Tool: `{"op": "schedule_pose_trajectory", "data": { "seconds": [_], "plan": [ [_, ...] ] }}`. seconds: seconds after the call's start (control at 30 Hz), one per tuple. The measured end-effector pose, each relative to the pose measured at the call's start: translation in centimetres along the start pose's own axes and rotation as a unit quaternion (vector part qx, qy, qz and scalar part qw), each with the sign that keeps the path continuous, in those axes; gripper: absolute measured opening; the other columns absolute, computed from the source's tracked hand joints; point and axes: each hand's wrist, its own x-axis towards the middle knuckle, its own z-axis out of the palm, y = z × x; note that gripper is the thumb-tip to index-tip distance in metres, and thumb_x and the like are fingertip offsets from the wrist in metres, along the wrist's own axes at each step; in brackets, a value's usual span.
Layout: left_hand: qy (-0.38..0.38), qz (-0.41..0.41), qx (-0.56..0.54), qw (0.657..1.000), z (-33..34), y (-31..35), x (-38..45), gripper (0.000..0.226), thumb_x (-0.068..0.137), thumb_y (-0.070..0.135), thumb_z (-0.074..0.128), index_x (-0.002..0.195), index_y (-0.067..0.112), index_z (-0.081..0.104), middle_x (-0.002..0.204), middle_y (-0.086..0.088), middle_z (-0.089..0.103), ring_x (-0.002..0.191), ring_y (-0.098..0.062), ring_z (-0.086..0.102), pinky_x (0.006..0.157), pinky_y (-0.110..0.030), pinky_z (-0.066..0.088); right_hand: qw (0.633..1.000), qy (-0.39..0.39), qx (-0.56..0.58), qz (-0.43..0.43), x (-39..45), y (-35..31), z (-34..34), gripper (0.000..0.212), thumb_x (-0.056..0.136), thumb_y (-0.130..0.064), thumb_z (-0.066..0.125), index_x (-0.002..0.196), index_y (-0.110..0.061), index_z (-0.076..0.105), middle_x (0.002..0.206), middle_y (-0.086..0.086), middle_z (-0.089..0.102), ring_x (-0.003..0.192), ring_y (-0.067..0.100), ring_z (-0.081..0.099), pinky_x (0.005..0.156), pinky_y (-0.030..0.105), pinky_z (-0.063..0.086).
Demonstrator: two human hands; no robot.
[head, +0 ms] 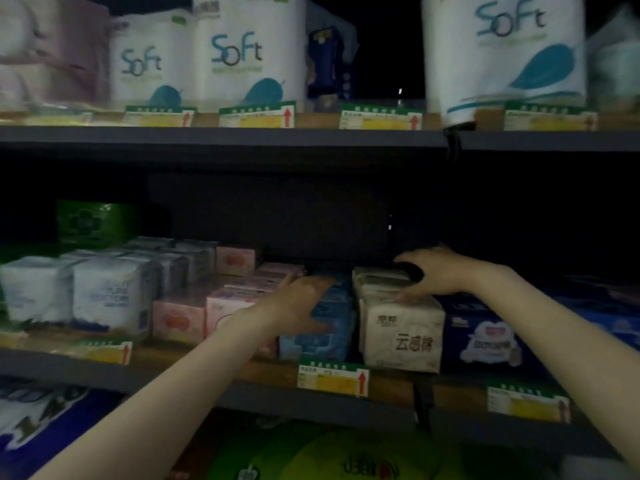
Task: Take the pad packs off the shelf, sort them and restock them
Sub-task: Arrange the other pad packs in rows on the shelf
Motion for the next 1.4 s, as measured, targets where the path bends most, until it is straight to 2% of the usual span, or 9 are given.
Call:
{"op": "schedule_pose_trajectory", "data": {
  "seconds": [0.13,0.23,0.4,0.67,0.83,0.93,1.07,1.23,1.4],
  "plan": [
    [-0.053,-0.004,-0.018,0.998,1.2,1.9,2.1,0.082,0.087,0.052,0.054,0.150,0.018,0.013,0.155,-0.003,0.023,0.142,-0.018,0.021,0.116,-0.033,0.002,0.996,-0.080,0.014,0.024,-1.0,3.4,3.0,0.099,0.067,-0.069,0.065,0.148,-0.034,0.020,0.148,-0.005,0.036,0.136,0.021,0.031,0.117,0.038,0.011],
    [-0.084,-0.017,-0.007,0.996,2.2,2.2,3.0,0.082,0.088,0.052,0.053,0.150,0.018,0.011,0.155,-0.005,0.022,0.141,-0.021,0.022,0.115,-0.031,0.010,0.999,-0.045,0.023,0.017,-0.6,3.6,5.9,0.107,0.060,-0.072,0.067,0.147,-0.031,0.020,0.144,-0.005,0.041,0.136,0.021,0.030,0.117,0.047,-0.004],
    [-0.082,-0.027,-0.012,0.996,2.7,2.1,3.6,0.085,0.088,0.051,0.054,0.150,0.015,0.008,0.155,-0.007,0.021,0.140,-0.024,0.023,0.113,-0.030,0.017,1.000,-0.006,0.026,0.016,0.3,2.7,7.1,0.110,0.057,-0.070,0.072,0.144,-0.022,0.026,0.142,0.000,0.042,0.134,0.022,0.032,0.117,0.040,0.000],
    [-0.060,-0.013,-0.037,0.997,3.2,0.5,3.5,0.083,0.083,0.056,0.058,0.148,0.018,0.022,0.150,-0.004,0.034,0.134,-0.020,0.035,0.111,-0.031,0.026,1.000,0.011,-0.003,0.017,0.6,0.3,6.6,0.094,0.065,-0.061,0.073,0.137,-0.013,0.037,0.143,0.007,0.039,0.137,0.027,0.023,0.115,0.033,0.009],
    [-0.075,-0.005,-0.027,0.997,2.3,1.2,3.2,0.099,0.081,0.057,0.059,0.150,0.019,0.000,0.156,-0.003,0.017,0.142,-0.019,0.020,0.116,-0.034,0.008,1.000,0.009,0.019,-0.004,0.3,0.3,6.5,0.096,0.067,-0.063,0.070,0.142,-0.017,0.031,0.144,0.004,0.040,0.136,0.022,0.028,0.117,0.038,0.000],
    [-0.034,0.032,-0.050,0.998,0.5,2.2,2.8,0.103,0.079,0.054,0.064,0.149,0.023,-0.006,0.157,0.004,0.011,0.143,-0.014,0.013,0.117,-0.038,0.002,0.992,0.044,0.114,-0.016,-1.1,2.2,5.5,0.078,0.080,-0.059,0.059,0.145,-0.029,0.027,0.147,-0.004,0.037,0.136,0.018,0.030,0.117,0.047,0.000],
    [0.011,0.087,-0.021,0.996,-0.8,5.4,4.3,0.091,0.083,0.056,0.059,0.150,0.023,0.007,0.157,0.003,0.015,0.142,-0.014,0.016,0.116,-0.035,-0.001,0.989,0.105,0.088,0.052,-3.6,7.1,2.9,0.051,0.098,-0.040,0.040,0.145,-0.023,0.031,0.151,0.001,0.032,0.137,0.019,0.030,0.117,0.037,0.009],
    [-0.021,0.090,0.073,0.993,0.2,10.5,7.6,0.079,0.080,0.053,0.063,0.144,0.021,0.029,0.146,-0.002,0.038,0.131,-0.023,0.036,0.114,-0.036,0.017,0.990,-0.062,-0.055,0.112,-5.4,11.3,3.9,0.083,0.085,-0.048,0.060,0.150,-0.027,0.013,0.154,-0.001,0.025,0.140,0.020,0.026,0.116,0.041,0.001],
    [-0.025,0.066,0.053,0.996,1.7,9.9,8.7,0.080,0.079,0.051,0.066,0.145,0.028,0.027,0.147,-0.001,0.038,0.133,-0.023,0.035,0.111,-0.035,0.025,0.990,-0.022,-0.079,0.118,-5.5,11.2,7.5,0.093,0.079,-0.065,0.056,0.150,-0.033,0.006,0.157,0.001,0.017,0.142,0.025,0.019,0.115,0.046,0.000]
  ]
}}
